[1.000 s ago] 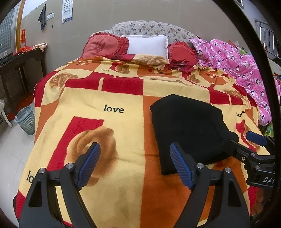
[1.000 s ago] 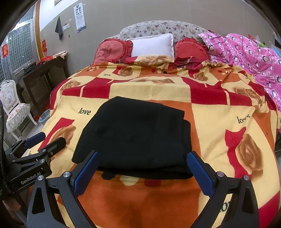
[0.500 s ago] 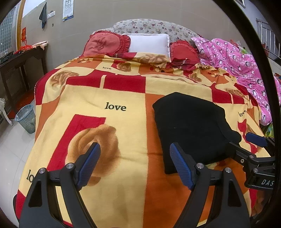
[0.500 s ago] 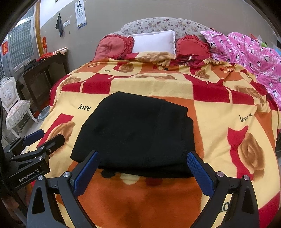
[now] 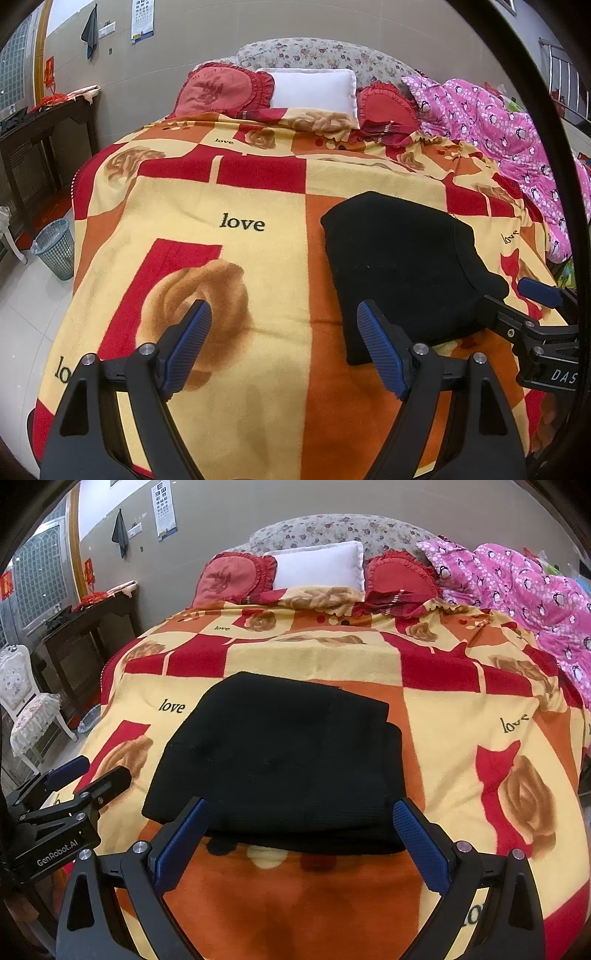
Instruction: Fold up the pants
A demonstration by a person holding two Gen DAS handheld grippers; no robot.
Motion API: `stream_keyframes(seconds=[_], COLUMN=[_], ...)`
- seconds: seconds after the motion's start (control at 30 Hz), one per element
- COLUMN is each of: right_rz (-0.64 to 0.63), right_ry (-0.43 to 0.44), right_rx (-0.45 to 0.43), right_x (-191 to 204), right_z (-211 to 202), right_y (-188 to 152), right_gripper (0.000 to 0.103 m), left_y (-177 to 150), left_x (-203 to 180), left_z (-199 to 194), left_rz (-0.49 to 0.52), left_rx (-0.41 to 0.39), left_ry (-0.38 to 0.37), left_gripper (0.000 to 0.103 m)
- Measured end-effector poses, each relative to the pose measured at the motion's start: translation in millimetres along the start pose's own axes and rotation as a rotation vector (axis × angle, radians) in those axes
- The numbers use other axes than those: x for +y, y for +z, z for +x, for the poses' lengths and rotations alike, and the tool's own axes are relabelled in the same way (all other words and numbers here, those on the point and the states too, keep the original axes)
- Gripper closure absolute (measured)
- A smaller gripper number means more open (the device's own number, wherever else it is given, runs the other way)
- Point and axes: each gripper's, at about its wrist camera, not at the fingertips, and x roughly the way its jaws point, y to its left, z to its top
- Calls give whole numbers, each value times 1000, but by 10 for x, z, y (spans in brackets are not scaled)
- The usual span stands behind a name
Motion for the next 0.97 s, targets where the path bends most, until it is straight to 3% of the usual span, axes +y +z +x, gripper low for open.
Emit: stream_keyframes(seconds=[0.97], right_rz=[-23], right_ry=[-8], right_rx=[21], right_x=[12], right_z=[21], right_y=[15], right_gripper=[3], left_y=[25], left_x=[-14], left_z=[-18], left_rz=[16], left_rx=[-4], left_ry=[0], left_gripper=[22])
